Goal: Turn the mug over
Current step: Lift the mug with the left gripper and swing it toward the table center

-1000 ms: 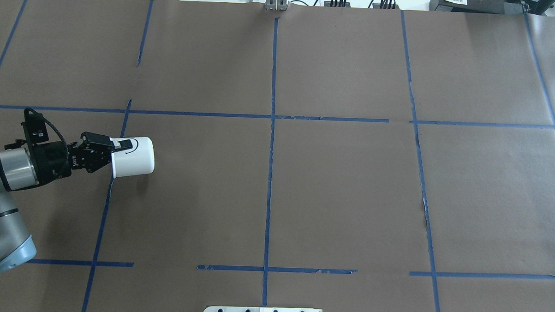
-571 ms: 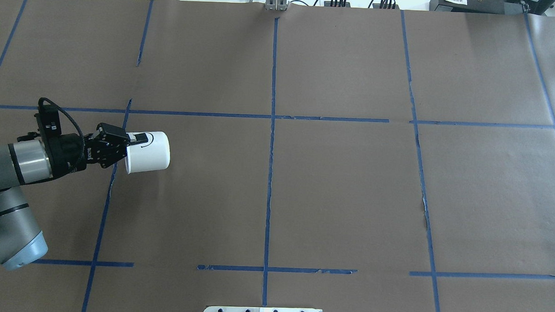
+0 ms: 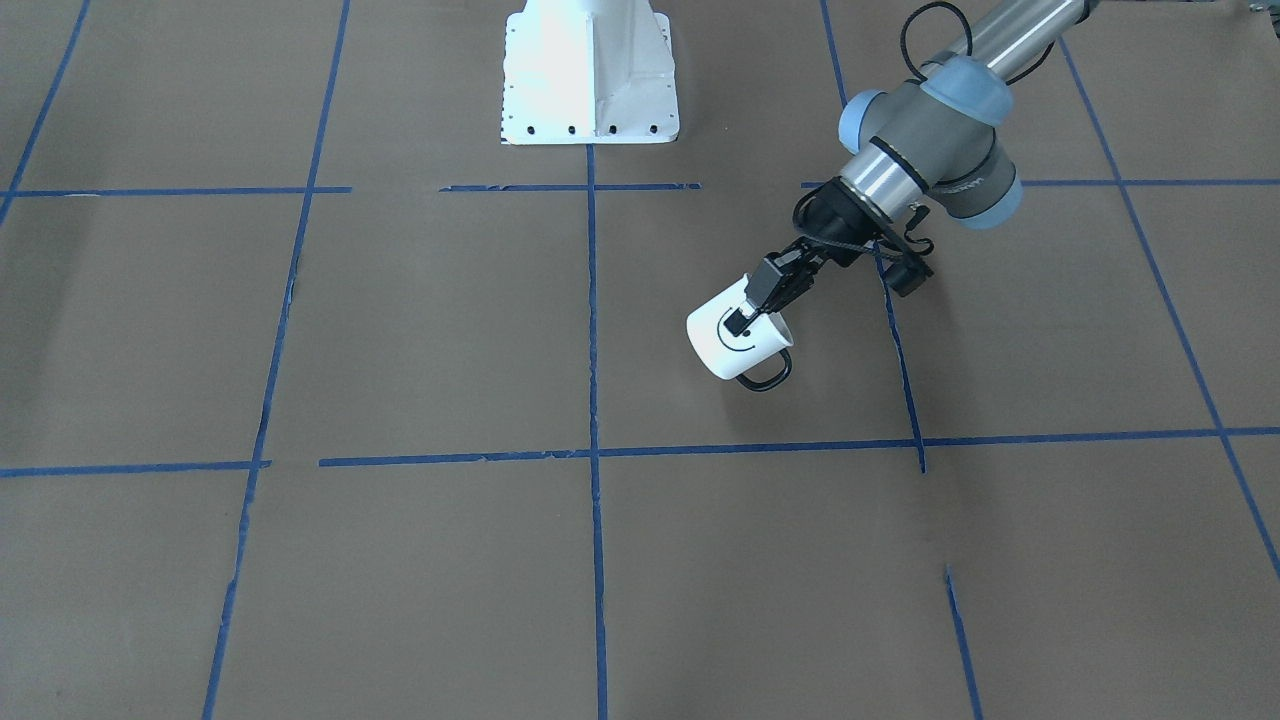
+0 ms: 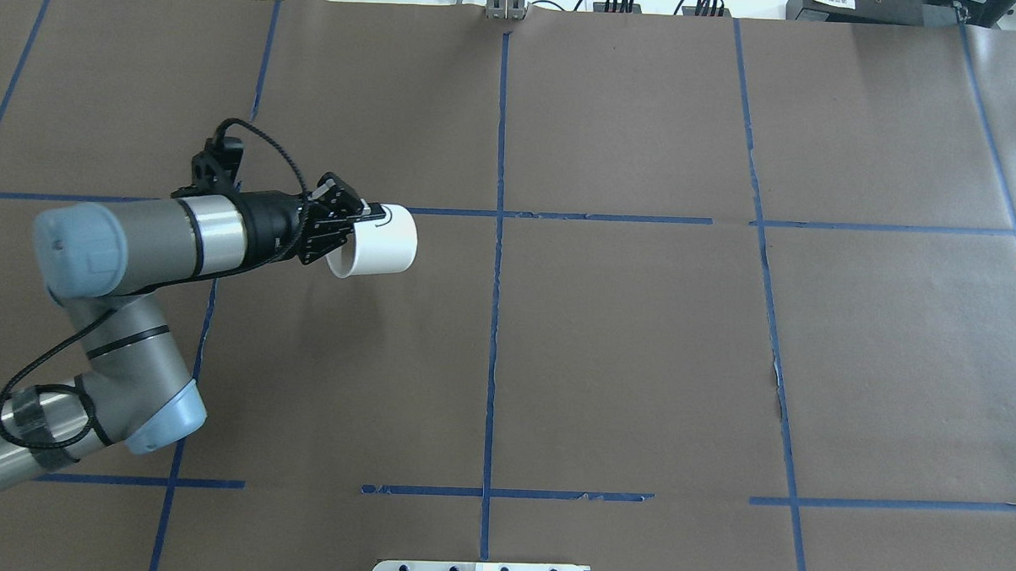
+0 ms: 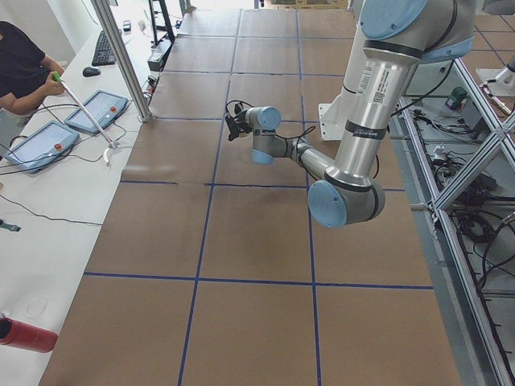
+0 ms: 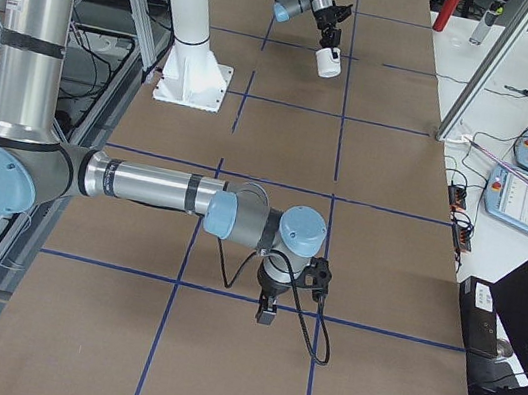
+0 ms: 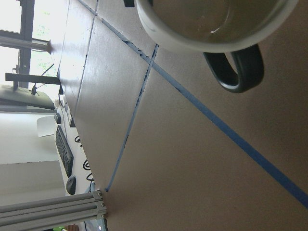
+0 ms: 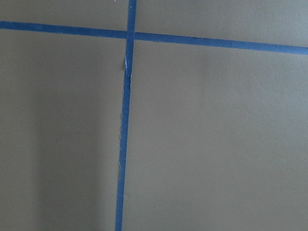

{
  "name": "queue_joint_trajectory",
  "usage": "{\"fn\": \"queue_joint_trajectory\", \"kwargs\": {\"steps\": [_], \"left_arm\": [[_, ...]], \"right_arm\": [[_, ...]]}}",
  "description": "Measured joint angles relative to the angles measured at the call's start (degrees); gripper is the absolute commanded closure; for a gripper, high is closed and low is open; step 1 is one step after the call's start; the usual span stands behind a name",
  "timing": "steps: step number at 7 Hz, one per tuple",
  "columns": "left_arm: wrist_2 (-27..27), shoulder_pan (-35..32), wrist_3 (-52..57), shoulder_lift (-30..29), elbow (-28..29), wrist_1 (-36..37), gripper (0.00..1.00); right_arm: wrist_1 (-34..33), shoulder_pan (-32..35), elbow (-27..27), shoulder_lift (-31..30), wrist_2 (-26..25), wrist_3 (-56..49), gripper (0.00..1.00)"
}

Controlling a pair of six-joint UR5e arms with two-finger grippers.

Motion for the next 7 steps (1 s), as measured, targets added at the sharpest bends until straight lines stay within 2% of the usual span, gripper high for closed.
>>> {"fn": "queue_joint_trajectory", "kwargs": {"steps": [2,5,7], "left_arm": [[0.12,0.43,0.00,-8.02,0.05,16.38,1.00],[0.25,2.52,3.43,-20.96,2.40,45.99,1.00],[0.31,4.93,5.23,-29.91,9.75,58.53,1.00]], "right_arm": [[0.00,0.00,0.00,-0.02,0.00,0.00,0.00],[0.00,0.00,0.00,0.00,0.00,0.00,0.00],[0.00,0.00,0.00,0.00,0.00,0.00,0.00]]}}
